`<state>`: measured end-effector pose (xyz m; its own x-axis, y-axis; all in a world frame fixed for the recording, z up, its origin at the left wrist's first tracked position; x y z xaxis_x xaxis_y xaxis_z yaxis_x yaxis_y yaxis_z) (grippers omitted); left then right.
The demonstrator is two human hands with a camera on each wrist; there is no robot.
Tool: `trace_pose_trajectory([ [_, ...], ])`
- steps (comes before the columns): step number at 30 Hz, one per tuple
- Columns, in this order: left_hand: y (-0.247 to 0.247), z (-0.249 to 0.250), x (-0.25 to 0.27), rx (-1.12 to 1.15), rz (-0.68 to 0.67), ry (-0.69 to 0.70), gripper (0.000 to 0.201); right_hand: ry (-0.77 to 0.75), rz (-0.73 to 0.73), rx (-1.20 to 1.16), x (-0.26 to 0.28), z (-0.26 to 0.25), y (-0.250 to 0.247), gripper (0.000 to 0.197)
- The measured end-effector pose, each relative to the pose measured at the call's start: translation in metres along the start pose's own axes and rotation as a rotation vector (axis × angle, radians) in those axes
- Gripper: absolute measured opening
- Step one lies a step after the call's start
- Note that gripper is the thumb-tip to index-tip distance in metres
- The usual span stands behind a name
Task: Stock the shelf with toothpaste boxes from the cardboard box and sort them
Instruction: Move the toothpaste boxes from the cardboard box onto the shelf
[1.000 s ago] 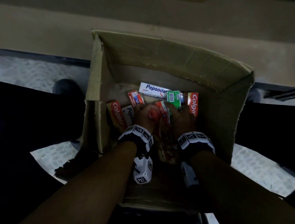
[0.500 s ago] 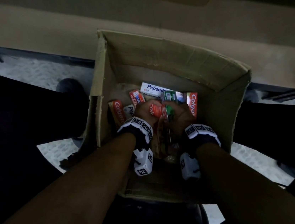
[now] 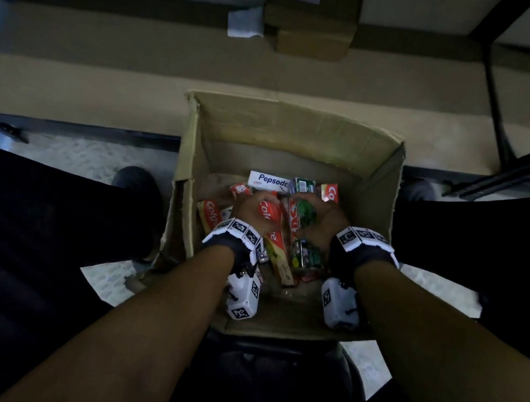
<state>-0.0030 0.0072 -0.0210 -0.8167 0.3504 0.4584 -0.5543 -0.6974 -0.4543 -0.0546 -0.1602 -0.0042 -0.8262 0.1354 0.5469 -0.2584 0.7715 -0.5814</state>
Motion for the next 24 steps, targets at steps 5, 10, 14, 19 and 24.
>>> trace_pose_trajectory([
  [5, 0.012, -0.032, -0.021, -0.055, 0.078, 0.074, 0.049, -0.019, -0.013, -0.004, -0.006, 0.006, 0.000, 0.089],
  [10, 0.010, -0.010, -0.004, -0.038, 0.232, 0.070, 0.036, -0.003, -0.016, -0.026, -0.008, 0.007, -0.003, 0.086],
  [14, 0.019, -0.014, -0.017, -0.076, 0.230, -0.030, 0.033, 0.036, -0.047, -0.032, -0.012, 0.009, 0.001, 0.085],
  [19, 0.031, -0.031, -0.034, -0.070, 0.132, -0.222, 0.050, 0.030, -0.034, -0.047, -0.020, 0.022, 0.013, 0.091],
  [24, 0.044, -0.039, -0.031, -0.062, 0.071, -0.320, 0.081, 0.005, -0.050, -0.054, -0.028, 0.034, 0.023, 0.094],
])
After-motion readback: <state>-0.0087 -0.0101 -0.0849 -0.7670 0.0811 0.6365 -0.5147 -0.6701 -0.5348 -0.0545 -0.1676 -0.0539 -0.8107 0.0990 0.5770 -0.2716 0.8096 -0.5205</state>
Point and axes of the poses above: each hand's wrist, its own x-axis away from the middle knuckle, its own y-axis out of the palm, z = x × y, the point moved 2 cm from there along -x, towards the middle knuckle
